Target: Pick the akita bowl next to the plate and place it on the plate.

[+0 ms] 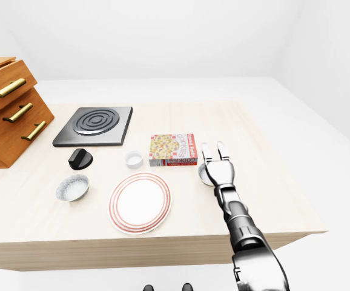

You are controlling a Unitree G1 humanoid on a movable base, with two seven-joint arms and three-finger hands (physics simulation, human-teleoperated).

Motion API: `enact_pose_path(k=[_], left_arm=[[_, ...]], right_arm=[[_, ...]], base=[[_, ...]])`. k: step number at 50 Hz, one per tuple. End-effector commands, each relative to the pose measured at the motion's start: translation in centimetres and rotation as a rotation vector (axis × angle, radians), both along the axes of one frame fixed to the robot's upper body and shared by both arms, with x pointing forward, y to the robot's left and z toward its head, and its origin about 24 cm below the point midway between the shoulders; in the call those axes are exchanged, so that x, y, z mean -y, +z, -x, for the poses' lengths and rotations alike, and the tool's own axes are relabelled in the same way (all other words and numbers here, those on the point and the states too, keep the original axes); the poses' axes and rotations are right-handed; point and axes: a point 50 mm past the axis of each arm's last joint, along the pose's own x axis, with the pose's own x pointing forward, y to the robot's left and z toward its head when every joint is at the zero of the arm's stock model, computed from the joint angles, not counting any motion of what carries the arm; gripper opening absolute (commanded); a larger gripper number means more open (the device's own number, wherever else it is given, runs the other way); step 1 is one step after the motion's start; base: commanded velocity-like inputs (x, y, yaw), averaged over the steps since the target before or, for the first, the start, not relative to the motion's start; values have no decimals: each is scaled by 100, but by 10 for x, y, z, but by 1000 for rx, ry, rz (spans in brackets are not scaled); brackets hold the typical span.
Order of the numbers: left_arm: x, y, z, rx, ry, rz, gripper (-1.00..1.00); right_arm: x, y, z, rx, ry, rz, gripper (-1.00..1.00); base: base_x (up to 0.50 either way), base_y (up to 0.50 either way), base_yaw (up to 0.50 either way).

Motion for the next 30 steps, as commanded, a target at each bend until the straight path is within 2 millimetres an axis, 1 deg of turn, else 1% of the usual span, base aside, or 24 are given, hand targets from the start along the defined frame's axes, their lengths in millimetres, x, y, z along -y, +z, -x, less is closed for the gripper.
enact_pose_path(k=[1, 5, 13, 16, 17, 18, 19, 20, 21, 22, 25, 30], left_arm=[[-1, 0, 1, 8, 0, 1, 100], [0, 1, 2, 13, 1, 2, 100], [1, 1, 0, 11, -2, 3, 100], [1, 1, 0, 12, -4, 4, 100], [1, 1, 0, 12, -5, 3, 100], [1, 2, 0, 12, -5, 3, 100], [1, 2, 0, 12, -4, 3, 100], [1, 2, -1, 13, -5, 2, 100], [1, 2, -1, 16, -9, -4, 100], [0, 2, -2, 16, -10, -6, 100], [0, 1, -2, 16, -10, -6, 100], [1, 1, -3, 14, -13, -8, 100]], right_arm=[[-11, -6, 0, -28, 21, -18, 100], [-21, -9, 1, -36, 44, -26, 100], [-24, -11, 1, -47, 51, -22, 100], [-26, -16, 2, -73, 47, -34, 100], [-27, -17, 3, -79, 47, -36, 91], [-28, -19, 4, -87, 48, -37, 54], [-29, -21, 5, -97, 47, -42, 3], [-30, -22, 5, -99, 50, -43, -33], [-32, -23, 6, -102, 54, -44, -82], [-32, -25, 7, -114, 54, -43, -100], [-32, -30, 11, -134, 57, -38, -100], [-29, -28, 11, -114, 44, -57, -100]], base=[[0, 0, 0], [0, 0, 0], [0, 0, 0], [0, 0, 0], [0, 0, 0], [0, 0, 0], [0, 0, 0], [0, 0, 0], [0, 0, 0], [0, 0, 0], [0, 0, 0], [0, 0, 0]])
